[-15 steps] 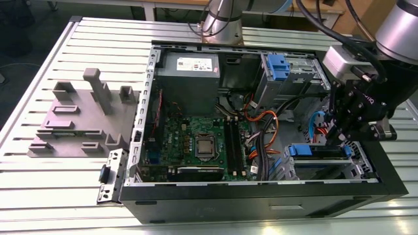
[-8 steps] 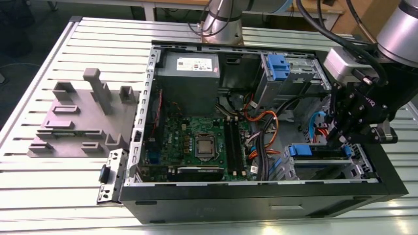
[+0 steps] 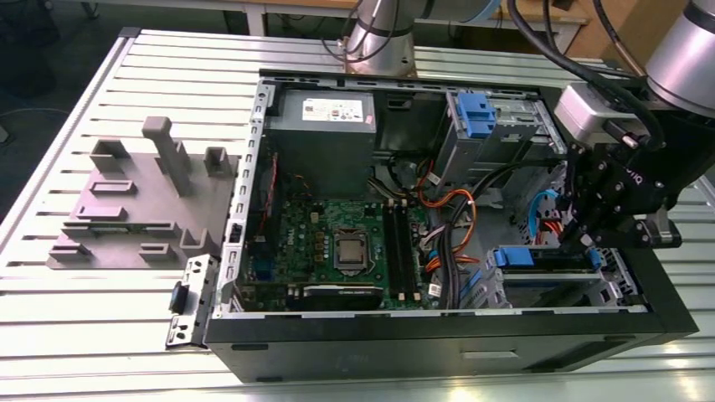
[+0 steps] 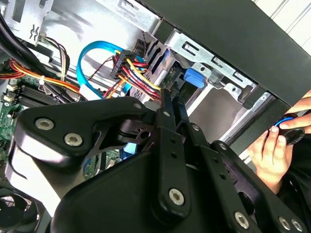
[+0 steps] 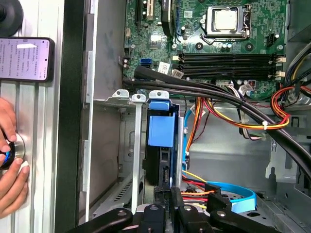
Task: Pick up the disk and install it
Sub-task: 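Insert the first disk wire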
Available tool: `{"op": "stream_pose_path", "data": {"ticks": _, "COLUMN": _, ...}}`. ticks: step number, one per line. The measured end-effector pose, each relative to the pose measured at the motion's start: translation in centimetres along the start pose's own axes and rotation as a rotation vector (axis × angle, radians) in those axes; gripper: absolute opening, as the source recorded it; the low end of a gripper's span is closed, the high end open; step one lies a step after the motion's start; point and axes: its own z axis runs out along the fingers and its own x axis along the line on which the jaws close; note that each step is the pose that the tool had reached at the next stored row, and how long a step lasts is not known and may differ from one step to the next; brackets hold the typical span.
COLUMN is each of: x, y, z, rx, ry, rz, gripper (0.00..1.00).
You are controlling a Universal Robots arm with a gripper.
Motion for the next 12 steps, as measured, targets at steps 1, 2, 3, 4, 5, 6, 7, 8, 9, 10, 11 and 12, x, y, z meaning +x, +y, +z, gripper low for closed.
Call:
{"op": "stream_pose_path", "data": {"ticks": 1, "x": 0.0, "y": 0.0, "z": 0.02, "rx": 0.0, "ry": -0.0001, "rz": 0.0, "gripper": 0.17}}
{"op": "stream_pose_path", "data": {"ticks": 2, "x": -0.01, "y": 0.0, "z": 0.04, "rx": 0.0001, "ry": 0.0, "rz": 0.0, "gripper": 0.17}}
{"op": "stream_pose_path", "data": {"ticks": 3, "x": -0.01, "y": 0.0, "z": 0.06, "rx": 0.0001, "ry": 0.0, "rz": 0.0, "gripper": 0.17}}
{"op": "stream_pose_path", "data": {"ticks": 4, "x": -0.01, "y": 0.0, "z": 0.07, "rx": 0.0002, "ry": -0.0001, "rz": 0.0, "gripper": 0.17}}
{"op": "stream_pose_path", "data": {"ticks": 5, "x": -0.01, "y": 0.0, "z": 0.09, "rx": 0.0002, "ry": -0.0004, "rz": 0.0, "gripper": 0.17}}
{"op": "stream_pose_path", "data": {"ticks": 6, "x": -0.01, "y": 0.0, "z": 0.1, "rx": 0.0003, "ry": -0.0006, "rz": 0.0, "gripper": 0.17}}
{"op": "stream_pose_path", "data": {"ticks": 7, "x": -0.02, "y": 0.0, "z": 0.11, "rx": 0.0003, "ry": -0.0009, "rz": 0.001, "gripper": 0.17}}
{"op": "stream_pose_path", "data": {"ticks": 8, "x": -0.02, "y": 0.0, "z": 0.13, "rx": 0.0005, "ry": -0.0011, "rz": 0.001, "gripper": 0.17}}
{"op": "stream_pose_path", "data": {"ticks": 9, "x": -0.02, "y": 0.0, "z": 0.13, "rx": 0.0007, "ry": -0.001, "rz": 0.001, "gripper": 0.17}}
{"op": "stream_pose_path", "data": {"ticks": 10, "x": -0.02, "y": 0.0, "z": 0.13, "rx": 0.0009, "ry": -0.0011, "rz": 0.002, "gripper": 0.17}}
{"op": "stream_pose_path", "data": {"ticks": 11, "x": -0.02, "y": 0.0, "z": 0.14, "rx": 0.0009, "ry": -0.0011, "rz": 0.002, "gripper": 0.17}}
{"op": "stream_pose_path", "data": {"ticks": 12, "x": -0.02, "y": 0.0, "z": 0.15, "rx": 0.001, "ry": -0.0011, "rz": 0.002, "gripper": 0.17}}
